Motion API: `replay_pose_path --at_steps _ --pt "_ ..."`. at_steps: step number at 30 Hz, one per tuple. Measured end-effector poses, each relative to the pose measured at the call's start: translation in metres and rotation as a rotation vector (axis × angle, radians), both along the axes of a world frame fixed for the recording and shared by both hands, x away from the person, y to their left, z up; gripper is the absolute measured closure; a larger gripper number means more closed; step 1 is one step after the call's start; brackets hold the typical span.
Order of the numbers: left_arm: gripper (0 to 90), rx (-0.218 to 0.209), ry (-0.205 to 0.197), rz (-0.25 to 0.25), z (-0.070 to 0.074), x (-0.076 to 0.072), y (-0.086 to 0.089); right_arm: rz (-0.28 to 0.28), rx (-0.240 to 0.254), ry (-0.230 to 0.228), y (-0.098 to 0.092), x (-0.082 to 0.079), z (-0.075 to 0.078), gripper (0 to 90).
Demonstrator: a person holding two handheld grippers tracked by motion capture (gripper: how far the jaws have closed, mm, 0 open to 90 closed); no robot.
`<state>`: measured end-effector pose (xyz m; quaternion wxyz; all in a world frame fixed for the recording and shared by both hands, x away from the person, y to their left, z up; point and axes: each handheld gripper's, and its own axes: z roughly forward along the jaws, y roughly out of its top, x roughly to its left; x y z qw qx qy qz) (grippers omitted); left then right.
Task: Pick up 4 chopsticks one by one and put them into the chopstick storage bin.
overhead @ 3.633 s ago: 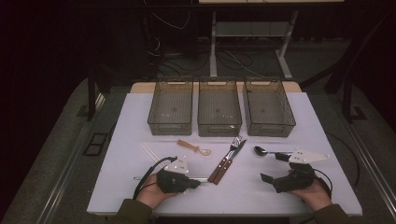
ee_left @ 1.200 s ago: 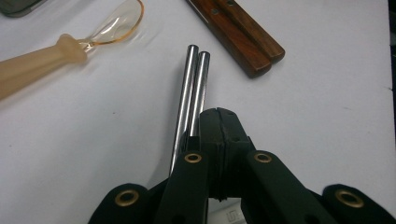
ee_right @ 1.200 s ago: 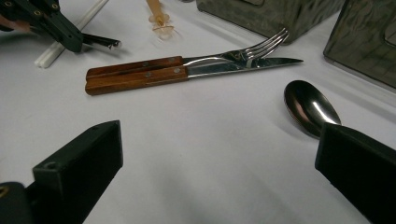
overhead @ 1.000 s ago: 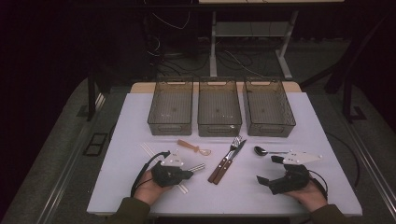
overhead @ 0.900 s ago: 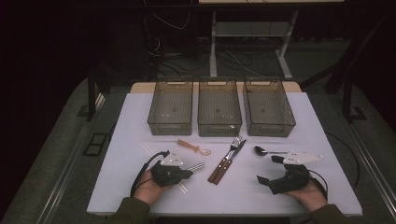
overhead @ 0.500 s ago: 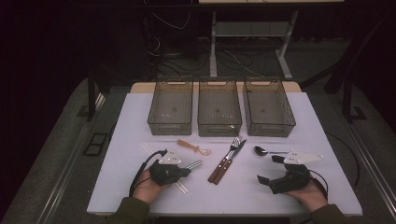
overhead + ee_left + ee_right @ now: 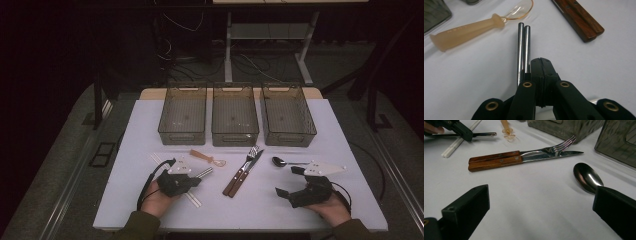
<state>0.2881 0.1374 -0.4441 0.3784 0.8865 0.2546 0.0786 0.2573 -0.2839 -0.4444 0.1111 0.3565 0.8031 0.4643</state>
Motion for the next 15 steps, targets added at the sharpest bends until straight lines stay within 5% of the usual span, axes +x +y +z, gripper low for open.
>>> replay_pose_path --at_steps 15 --pt "89.5 0.002 -0.007 0.069 0.0003 0.0052 0.0074 -0.001 0.000 0.000 0.0002 0.0000 -0.0001 1.1"
